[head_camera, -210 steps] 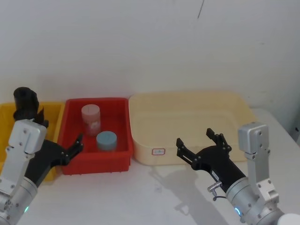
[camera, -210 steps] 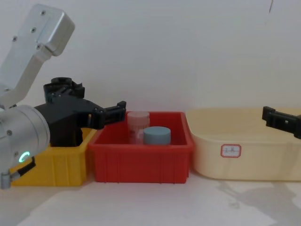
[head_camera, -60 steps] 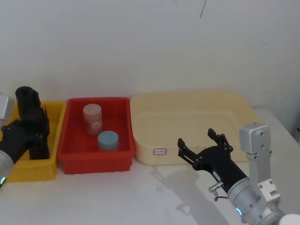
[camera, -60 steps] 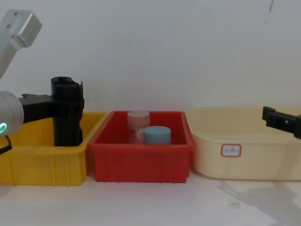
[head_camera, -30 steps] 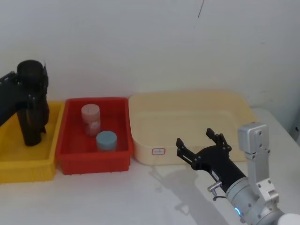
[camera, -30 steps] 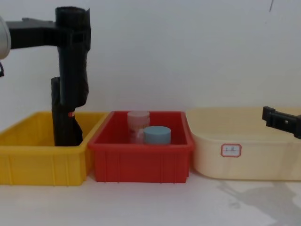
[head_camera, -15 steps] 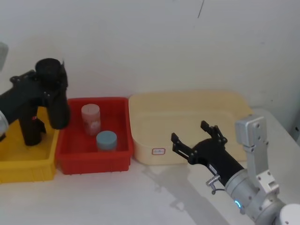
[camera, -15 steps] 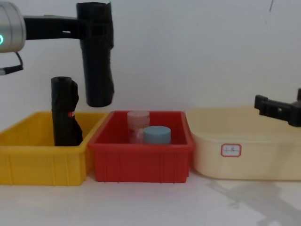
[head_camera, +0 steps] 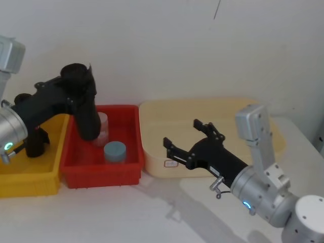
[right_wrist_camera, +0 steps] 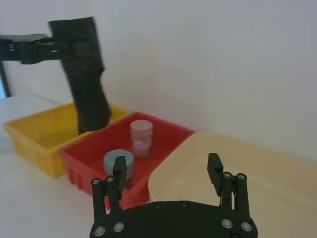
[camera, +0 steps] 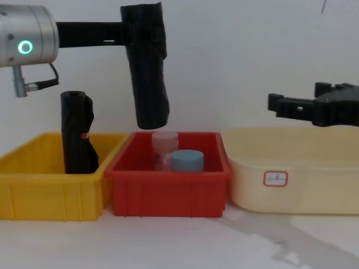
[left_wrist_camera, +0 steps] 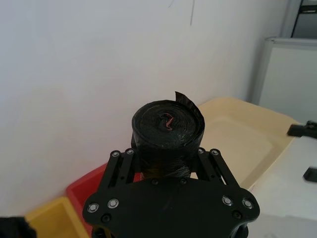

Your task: Pick up the garbage bag with the one hand and transfer it to the other hand.

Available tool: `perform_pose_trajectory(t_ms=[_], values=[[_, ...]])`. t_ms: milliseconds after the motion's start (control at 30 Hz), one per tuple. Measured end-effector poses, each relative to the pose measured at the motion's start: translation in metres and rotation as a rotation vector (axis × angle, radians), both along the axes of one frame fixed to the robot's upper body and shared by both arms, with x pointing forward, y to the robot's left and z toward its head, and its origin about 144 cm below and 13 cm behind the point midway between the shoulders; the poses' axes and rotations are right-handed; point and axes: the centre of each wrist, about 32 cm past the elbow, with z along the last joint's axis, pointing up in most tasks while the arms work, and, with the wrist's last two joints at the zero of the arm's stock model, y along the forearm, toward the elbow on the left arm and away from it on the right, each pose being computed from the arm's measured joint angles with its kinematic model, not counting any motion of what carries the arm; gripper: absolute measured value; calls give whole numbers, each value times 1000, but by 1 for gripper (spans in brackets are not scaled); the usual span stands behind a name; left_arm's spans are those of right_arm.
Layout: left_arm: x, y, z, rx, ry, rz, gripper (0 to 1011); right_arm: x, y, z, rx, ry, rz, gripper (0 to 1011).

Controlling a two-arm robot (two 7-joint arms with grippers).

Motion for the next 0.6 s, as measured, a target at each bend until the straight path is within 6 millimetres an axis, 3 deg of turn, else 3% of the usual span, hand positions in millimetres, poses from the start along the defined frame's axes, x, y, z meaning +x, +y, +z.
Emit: perform_pose_trajectory(t_ms=[600], values=[[10, -22, 5, -5, 23, -116, 471, 22, 18, 3, -48, 56, 98, 1000]])
